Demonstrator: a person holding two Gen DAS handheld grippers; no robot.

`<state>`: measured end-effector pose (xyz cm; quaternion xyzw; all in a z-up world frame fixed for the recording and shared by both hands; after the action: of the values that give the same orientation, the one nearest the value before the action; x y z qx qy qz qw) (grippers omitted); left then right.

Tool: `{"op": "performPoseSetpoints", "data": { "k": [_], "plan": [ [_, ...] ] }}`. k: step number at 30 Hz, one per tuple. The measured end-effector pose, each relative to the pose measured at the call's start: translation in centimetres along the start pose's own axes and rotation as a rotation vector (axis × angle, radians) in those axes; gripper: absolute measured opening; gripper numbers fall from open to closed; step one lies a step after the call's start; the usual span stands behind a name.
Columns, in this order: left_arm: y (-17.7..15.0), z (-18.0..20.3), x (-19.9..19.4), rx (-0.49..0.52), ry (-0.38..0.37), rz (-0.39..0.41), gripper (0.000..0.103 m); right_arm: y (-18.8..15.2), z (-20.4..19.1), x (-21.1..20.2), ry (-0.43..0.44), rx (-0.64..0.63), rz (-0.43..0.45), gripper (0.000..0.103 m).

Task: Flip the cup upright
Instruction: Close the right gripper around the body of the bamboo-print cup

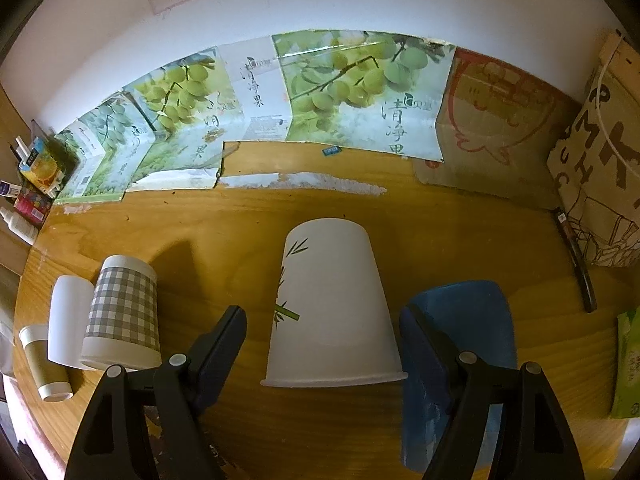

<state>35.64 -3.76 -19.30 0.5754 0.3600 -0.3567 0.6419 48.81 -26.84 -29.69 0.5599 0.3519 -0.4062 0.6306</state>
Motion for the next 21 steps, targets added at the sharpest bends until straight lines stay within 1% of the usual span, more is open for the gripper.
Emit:
{"op": "performPoseSetpoints", "data": {
  "k": [2, 4, 15, 21],
  "plan": [
    [-0.06, -0.11, -0.05, -0.002, 0.004, 0.0, 0.102, -0.1, 0.07, 0.26, -0.002, 0.002, -0.011, 0.072],
    [-0.09, -0.2, -0.06, -0.005, 0.006, -0.001, 0.102, -0.2, 0.19, 0.5, -0.005, 0.007, -0.022, 0.066],
    [-0.32, -0.3, -0.34, -0.015, 0.005, 0.003, 0.102, -0.29, 0.3, 0.44, -0.003, -0.003, -0.013, 0.063],
    [-0.43, -0.48, -0.99, -0.019, 0.0, 0.018, 0.102, -0.35, 0.06, -0.31, 0.011, -0.024, 0.012, 0.062]
  ]
}}
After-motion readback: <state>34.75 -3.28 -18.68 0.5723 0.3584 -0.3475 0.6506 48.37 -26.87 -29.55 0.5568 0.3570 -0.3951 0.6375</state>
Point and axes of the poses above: each gripper's, at about its wrist camera, not at the fingertips, and x roughly the way its jaws point, z to its right, y to its top, the point moved 8 cm from there along x, roughly the way its jaws point, and after that the axes turned 12 degrees about -y, right-handed, at the moved point
